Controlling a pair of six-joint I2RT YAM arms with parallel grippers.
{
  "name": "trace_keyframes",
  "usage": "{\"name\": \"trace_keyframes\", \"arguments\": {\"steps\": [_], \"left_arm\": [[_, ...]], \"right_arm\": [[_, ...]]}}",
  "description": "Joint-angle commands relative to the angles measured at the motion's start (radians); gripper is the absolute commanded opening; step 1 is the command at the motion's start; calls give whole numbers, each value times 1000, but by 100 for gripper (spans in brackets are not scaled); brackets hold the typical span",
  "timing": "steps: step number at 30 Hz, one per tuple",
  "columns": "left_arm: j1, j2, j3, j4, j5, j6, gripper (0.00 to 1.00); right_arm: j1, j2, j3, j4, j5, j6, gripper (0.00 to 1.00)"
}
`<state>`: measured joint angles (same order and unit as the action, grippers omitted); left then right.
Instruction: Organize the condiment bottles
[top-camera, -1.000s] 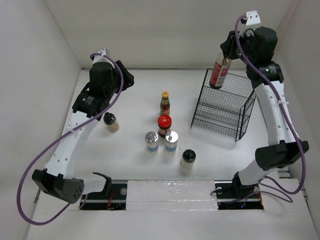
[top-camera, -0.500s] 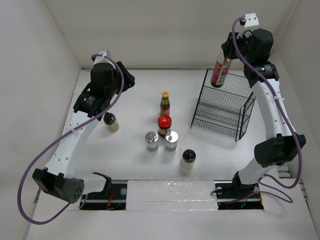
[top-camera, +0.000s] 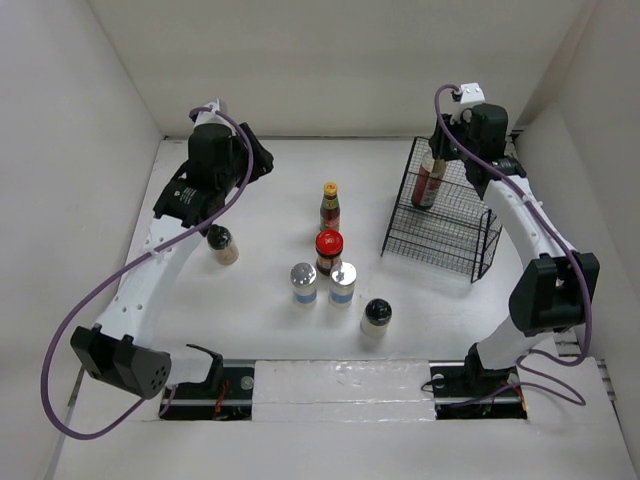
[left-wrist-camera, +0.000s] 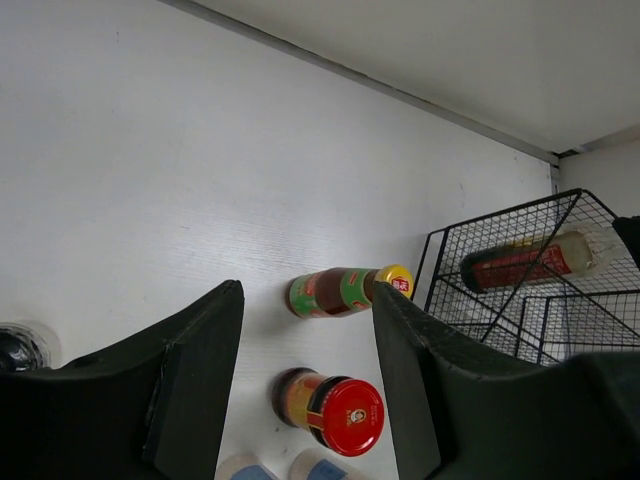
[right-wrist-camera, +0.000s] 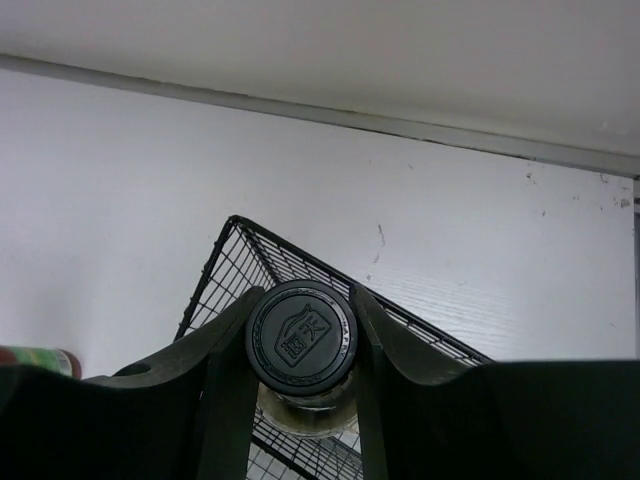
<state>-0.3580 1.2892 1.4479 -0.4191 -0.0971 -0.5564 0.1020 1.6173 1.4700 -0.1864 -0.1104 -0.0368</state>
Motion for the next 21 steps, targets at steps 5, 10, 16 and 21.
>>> {"name": "trace_keyframes", "arguments": {"steps": [5, 10, 16, 21], "left_arm": [[1, -5, -9, 52, 23, -4, 49], [1, -5, -9, 52, 23, -4, 49], [1, -5, -9, 52, 23, -4, 49], [1, -14, -18, 52, 23, -4, 26]], "right_arm": [[10, -80, -51, 162, 2, 24, 34], [10, -122, -22, 94, 29, 34, 86], [82, -161, 99, -50, 112, -37, 90], [237, -214, 64, -59, 66, -92, 2]]}}
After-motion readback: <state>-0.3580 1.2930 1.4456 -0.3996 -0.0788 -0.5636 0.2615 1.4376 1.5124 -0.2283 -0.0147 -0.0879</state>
